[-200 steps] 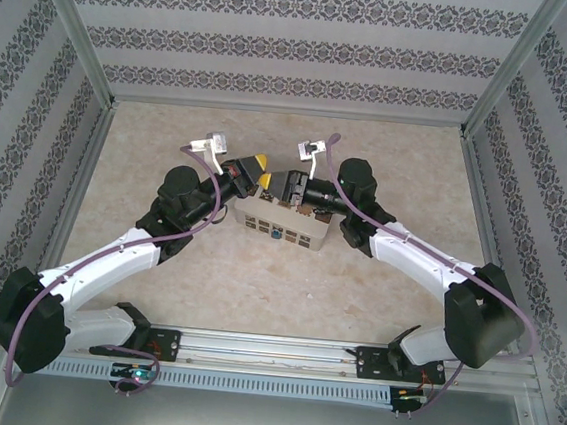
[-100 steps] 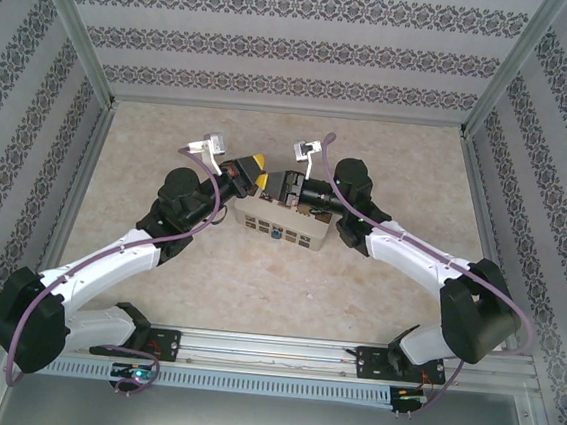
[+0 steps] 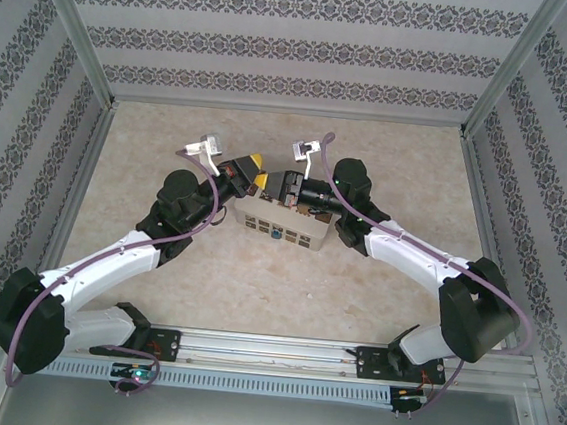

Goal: Unlock the padlock with the key

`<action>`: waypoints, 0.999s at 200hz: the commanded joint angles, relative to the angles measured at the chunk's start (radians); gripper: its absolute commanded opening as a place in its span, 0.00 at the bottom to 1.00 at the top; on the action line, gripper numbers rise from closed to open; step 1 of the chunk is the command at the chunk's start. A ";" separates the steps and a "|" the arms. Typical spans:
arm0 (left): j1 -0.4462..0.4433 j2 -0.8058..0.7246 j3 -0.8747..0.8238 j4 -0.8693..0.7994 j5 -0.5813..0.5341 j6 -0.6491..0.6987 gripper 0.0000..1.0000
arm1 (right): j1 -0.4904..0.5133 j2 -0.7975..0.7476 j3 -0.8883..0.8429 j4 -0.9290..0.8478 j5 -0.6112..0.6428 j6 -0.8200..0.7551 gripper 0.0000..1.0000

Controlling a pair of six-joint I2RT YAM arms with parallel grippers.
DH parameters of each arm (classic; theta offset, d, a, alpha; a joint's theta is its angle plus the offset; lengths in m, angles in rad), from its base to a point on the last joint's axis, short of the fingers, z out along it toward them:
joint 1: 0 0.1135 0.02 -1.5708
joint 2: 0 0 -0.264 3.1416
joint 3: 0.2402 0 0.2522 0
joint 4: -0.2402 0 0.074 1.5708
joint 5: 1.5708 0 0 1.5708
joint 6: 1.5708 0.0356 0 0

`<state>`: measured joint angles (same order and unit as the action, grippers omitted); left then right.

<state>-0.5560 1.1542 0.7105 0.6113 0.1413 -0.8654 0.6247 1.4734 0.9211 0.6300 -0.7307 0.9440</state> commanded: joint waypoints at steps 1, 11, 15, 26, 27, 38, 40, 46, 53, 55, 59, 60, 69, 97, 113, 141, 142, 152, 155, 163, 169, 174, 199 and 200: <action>0.005 -0.038 -0.014 0.056 -0.026 -0.010 0.00 | -0.003 -0.020 -0.008 -0.002 0.015 -0.025 0.00; 0.007 -0.044 -0.021 0.060 -0.028 -0.009 0.04 | -0.010 -0.029 -0.010 -0.026 0.017 -0.037 0.00; 0.008 -0.047 -0.024 0.061 -0.028 -0.008 0.08 | -0.013 -0.034 -0.010 -0.036 0.017 -0.045 0.00; 0.012 -0.060 -0.033 0.058 -0.028 -0.003 0.21 | -0.019 -0.050 -0.010 -0.080 0.017 -0.073 0.00; 0.012 -0.062 -0.034 0.058 -0.028 -0.003 0.22 | -0.020 -0.051 -0.010 -0.085 0.017 -0.077 0.00; 0.018 -0.081 -0.044 0.046 -0.029 0.008 0.36 | -0.028 -0.067 -0.007 -0.147 0.019 -0.118 0.00; 0.019 -0.085 -0.045 0.040 -0.030 0.013 0.38 | -0.029 -0.070 -0.006 -0.161 0.020 -0.128 0.00; 0.023 -0.100 -0.050 0.022 -0.036 0.022 0.43 | -0.032 -0.081 -0.001 -0.211 0.024 -0.157 0.00; 0.025 -0.119 -0.053 -0.010 -0.044 0.040 0.47 | -0.036 -0.094 0.007 -0.281 0.032 -0.206 0.00; 0.026 -0.124 -0.054 -0.021 -0.048 0.047 0.47 | -0.037 -0.098 0.010 -0.304 0.036 -0.222 0.00; 0.028 -0.135 -0.054 -0.046 -0.054 0.061 0.48 | -0.038 -0.107 0.016 -0.350 0.043 -0.254 0.00; 0.028 -0.139 -0.054 -0.052 -0.055 0.064 0.49 | -0.039 -0.108 0.018 -0.362 0.045 -0.263 0.00; 0.029 -0.170 -0.050 -0.120 -0.069 0.103 0.52 | -0.040 -0.124 0.033 -0.465 0.068 -0.341 0.00; 0.030 -0.253 -0.031 -0.372 -0.104 0.243 0.58 | -0.061 -0.150 0.050 -0.692 0.136 -0.510 0.00; 0.029 -0.282 -0.035 -0.488 -0.097 0.311 0.63 | -0.087 -0.147 0.038 -0.734 0.137 -0.543 0.00; 0.030 -0.298 -0.076 -0.603 -0.060 0.339 0.74 | -0.131 -0.119 0.005 -0.763 0.126 -0.566 0.00; 0.029 -0.298 -0.078 -0.604 -0.057 0.339 0.74 | -0.132 -0.118 0.004 -0.763 0.124 -0.566 0.00; 0.030 -0.290 -0.097 -0.617 -0.039 0.332 0.76 | -0.146 -0.104 -0.007 -0.763 0.111 -0.560 0.00; 0.030 -0.287 -0.101 -0.621 -0.032 0.330 0.77 | -0.151 -0.099 -0.011 -0.762 0.109 -0.557 0.00; 0.029 -0.277 -0.114 -0.626 -0.013 0.329 0.79 | -0.159 -0.087 -0.020 -0.760 0.101 -0.546 0.00; 0.029 -0.267 -0.122 -0.629 0.000 0.331 0.80 | -0.164 -0.078 -0.027 -0.755 0.099 -0.540 0.00; 0.029 -0.260 -0.128 -0.632 0.006 0.333 0.81 | -0.168 -0.070 -0.032 -0.754 0.102 -0.531 0.00; 0.029 -0.219 -0.165 -0.609 0.048 0.349 0.87 | -0.184 -0.034 -0.044 -0.753 0.110 -0.502 0.00; 0.029 -0.218 -0.166 -0.608 0.050 0.350 0.87 | -0.185 -0.032 -0.045 -0.753 0.110 -0.500 0.00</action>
<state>-0.5346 0.9119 0.5716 0.0322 0.1280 -0.5575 0.4534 1.4113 0.8978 -0.1051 -0.6174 0.4313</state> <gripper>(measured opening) 0.851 0.049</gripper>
